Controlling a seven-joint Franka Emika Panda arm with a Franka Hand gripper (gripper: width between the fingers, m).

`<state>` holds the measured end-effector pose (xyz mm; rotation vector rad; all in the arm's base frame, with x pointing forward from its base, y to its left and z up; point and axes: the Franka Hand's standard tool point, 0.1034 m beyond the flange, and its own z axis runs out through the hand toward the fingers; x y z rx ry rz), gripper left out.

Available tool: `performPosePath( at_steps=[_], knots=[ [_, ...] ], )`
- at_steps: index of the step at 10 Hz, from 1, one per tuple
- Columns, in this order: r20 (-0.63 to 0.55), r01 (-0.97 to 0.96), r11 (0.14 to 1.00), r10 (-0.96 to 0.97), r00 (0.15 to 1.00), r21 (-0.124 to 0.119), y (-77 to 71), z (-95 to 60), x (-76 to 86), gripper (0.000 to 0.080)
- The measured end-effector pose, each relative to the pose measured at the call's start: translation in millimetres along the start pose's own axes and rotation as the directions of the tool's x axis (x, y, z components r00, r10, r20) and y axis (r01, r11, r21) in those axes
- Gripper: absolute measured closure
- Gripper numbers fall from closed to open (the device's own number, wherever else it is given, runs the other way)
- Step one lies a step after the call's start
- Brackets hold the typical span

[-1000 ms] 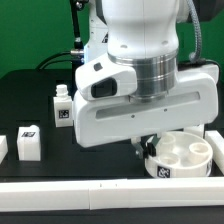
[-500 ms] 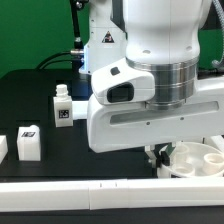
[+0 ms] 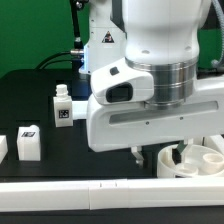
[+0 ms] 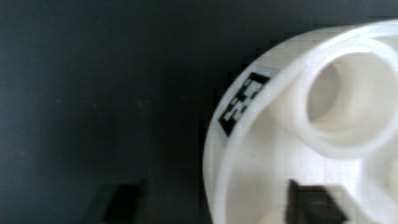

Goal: Assemble stool

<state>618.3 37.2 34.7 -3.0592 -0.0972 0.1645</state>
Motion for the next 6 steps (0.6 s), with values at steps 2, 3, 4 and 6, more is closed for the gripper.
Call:
performPosePath(
  at_steps=[2,3,4,6],
  knots=[
    [0.016,-0.065,0.998,0.065,0.998,0.007,-7.9,-18.9,-20.3,0.0202],
    [0.036,-0.099,0.995,0.099,0.994,0.008,-21.5,-33.1,-37.8,0.0160],
    [0.023,-0.151,0.989,0.151,0.988,0.002,-37.6,-42.6,-44.0,0.0153],
    [0.016,-0.120,0.993,0.120,0.993,0.005,-51.2,-40.6,-49.5,0.0153]
  ],
)
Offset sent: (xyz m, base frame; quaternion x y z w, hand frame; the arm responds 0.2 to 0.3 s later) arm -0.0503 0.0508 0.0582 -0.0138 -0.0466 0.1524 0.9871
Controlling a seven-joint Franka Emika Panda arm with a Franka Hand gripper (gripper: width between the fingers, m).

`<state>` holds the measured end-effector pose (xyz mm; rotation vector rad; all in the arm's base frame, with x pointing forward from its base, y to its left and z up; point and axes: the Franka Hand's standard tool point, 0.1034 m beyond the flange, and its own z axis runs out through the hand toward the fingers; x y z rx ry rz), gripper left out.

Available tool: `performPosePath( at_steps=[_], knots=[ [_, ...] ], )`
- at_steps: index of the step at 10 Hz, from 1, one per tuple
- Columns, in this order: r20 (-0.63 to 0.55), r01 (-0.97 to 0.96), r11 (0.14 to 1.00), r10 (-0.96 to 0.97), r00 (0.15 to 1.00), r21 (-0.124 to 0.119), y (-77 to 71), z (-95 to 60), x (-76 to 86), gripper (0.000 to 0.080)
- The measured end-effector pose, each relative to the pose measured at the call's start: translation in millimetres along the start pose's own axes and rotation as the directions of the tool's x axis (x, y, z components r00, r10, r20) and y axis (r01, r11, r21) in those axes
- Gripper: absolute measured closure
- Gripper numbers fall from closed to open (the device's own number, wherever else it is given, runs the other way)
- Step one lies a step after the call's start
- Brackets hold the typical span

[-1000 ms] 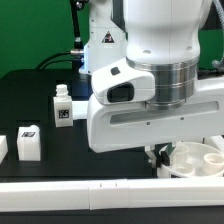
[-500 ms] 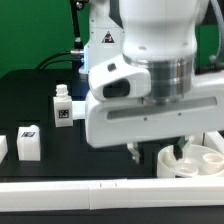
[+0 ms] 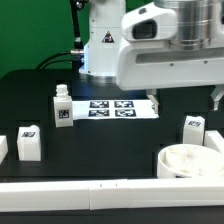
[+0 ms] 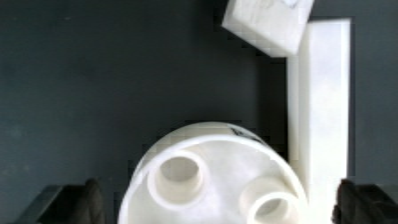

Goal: Assemble stool

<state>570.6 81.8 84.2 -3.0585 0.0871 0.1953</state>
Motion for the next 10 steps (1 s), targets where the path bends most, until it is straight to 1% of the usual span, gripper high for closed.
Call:
performPosePath(
  at_steps=[1,2,3,4,5,6,7,8,9,10],
  knots=[
    [0.000,-0.002,1.000,0.002,1.000,0.000,1.1,0.1,0.5,0.0151],
    [0.003,-0.036,0.999,0.036,0.999,0.000,-1.7,1.3,-1.4,0.0151],
    [0.015,-0.149,0.989,0.149,0.989,-0.008,-11.4,8.8,-11.8,0.0151],
    [0.010,-0.177,0.984,0.177,0.984,-0.013,-25.8,25.1,-32.5,0.0151],
    [0.019,-0.192,0.981,0.193,0.981,-0.027,-33.1,51.4,-59.0,0.0151],
    [0.037,-0.192,0.981,0.193,0.980,-0.039,-36.0,60.5,-71.1,0.0151],
    [0.028,-0.185,0.982,0.186,0.982,-0.035,-35.3,55.6,-64.8,0.0151],
    [0.029,-0.184,0.982,0.185,0.982,-0.035,-35.5,57.0,-65.9,0.0151],
    [0.029,-0.190,0.981,0.191,0.981,-0.033,-34.8,60.9,-67.8,0.0151],
    [0.018,-0.217,0.976,0.217,0.976,-0.020,-32.7,72.2,-71.4,0.0151]
  ],
)
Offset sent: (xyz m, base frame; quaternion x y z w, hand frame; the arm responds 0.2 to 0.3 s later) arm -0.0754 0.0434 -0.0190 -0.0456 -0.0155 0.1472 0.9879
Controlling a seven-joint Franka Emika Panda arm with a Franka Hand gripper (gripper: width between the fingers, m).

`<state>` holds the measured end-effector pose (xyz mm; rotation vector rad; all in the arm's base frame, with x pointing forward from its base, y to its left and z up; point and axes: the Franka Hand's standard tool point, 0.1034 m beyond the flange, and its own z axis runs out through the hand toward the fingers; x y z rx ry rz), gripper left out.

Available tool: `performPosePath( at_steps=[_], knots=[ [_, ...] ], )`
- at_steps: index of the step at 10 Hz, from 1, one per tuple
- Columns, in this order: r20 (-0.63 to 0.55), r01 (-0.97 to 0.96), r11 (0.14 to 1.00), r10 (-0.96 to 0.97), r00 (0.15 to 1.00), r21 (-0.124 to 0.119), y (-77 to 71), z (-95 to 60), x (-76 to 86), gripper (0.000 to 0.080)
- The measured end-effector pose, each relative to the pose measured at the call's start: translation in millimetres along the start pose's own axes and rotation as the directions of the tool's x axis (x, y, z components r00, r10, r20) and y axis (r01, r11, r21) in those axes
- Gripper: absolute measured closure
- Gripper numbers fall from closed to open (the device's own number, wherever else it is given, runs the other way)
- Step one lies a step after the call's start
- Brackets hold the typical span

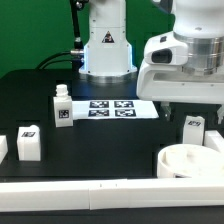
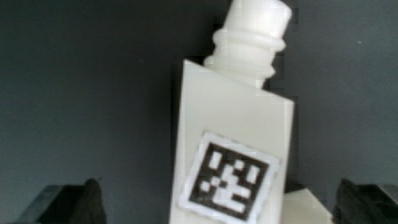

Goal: Assemble stool

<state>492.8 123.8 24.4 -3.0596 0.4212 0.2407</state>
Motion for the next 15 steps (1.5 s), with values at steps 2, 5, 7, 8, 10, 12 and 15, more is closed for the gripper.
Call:
performPosePath(
  at_steps=[2,5,7,8,10,12,15],
  knots=[
    [0.016,0.007,1.000,-0.007,1.000,-0.012,-2.0,15.6,-9.9,0.0151],
    [0.015,0.008,1.000,-0.008,1.000,-0.011,-1.8,15.2,-9.0,0.0243],
    [0.014,0.008,1.000,-0.008,1.000,-0.011,-2.0,15.1,-9.0,0.0479],
    [0.008,0.003,1.000,-0.003,1.000,-0.008,-0.2,15.5,-10.9,0.0479],
    [0.021,0.015,1.000,-0.015,1.000,-0.021,20.9,18.4,-38.5,0.0479],
    [0.042,0.103,0.994,-0.102,0.994,-0.031,56.2,19.3,-61.6,0.0479],
    [0.020,0.183,0.983,-0.183,0.983,-0.027,66.1,23.4,-60.6,0.0479]
  ],
)
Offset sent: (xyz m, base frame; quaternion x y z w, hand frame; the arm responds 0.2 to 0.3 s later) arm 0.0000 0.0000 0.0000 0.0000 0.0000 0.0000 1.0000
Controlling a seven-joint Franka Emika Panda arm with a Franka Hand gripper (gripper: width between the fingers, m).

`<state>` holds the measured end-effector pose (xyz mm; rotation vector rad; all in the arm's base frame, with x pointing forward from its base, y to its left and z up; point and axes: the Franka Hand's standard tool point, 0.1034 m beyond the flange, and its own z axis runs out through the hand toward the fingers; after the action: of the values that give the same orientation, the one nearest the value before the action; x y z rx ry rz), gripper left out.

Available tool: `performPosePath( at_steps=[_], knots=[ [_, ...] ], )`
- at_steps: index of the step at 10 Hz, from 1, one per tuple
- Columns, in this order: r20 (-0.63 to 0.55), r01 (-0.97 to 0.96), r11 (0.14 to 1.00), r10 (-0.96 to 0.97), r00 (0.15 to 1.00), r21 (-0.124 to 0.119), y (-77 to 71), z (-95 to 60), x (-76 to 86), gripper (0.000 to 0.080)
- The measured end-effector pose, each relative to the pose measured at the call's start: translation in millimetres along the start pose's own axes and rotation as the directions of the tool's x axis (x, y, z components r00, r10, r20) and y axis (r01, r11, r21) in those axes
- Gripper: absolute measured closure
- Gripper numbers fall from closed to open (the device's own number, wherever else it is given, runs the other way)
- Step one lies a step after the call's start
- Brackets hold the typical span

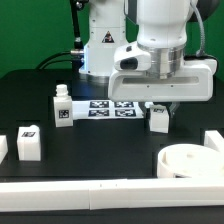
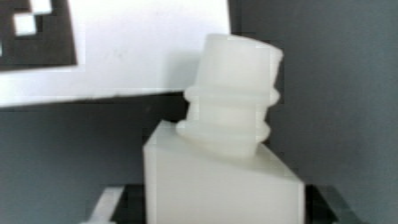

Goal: Assemble stool

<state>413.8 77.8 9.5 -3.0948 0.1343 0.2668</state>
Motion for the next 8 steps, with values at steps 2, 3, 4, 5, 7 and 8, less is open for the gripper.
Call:
performPosePath(
  at_steps=[2,3,4,5,7,8],
  knots=[
    [-0.007,0.010,1.000,-0.010,1.000,0.001,0.8,-0.3,2.2,0.0451],
    [-0.006,0.010,1.000,-0.010,1.000,0.001,0.7,-0.1,2.1,0.0315],
    [-0.006,0.010,1.000,-0.010,1.000,0.001,0.8,-0.1,2.1,0.0315],
    [0.006,0.016,1.000,-0.016,1.000,0.000,2.6,-1.6,2.1,0.0180],
    [0.089,0.003,1.000,-0.004,0.996,0.012,14.7,-37.9,31.6,0.0158],
    [0.113,-0.003,1.000,0.001,0.994,0.015,10.4,-48.1,50.4,0.0152]
  ],
)
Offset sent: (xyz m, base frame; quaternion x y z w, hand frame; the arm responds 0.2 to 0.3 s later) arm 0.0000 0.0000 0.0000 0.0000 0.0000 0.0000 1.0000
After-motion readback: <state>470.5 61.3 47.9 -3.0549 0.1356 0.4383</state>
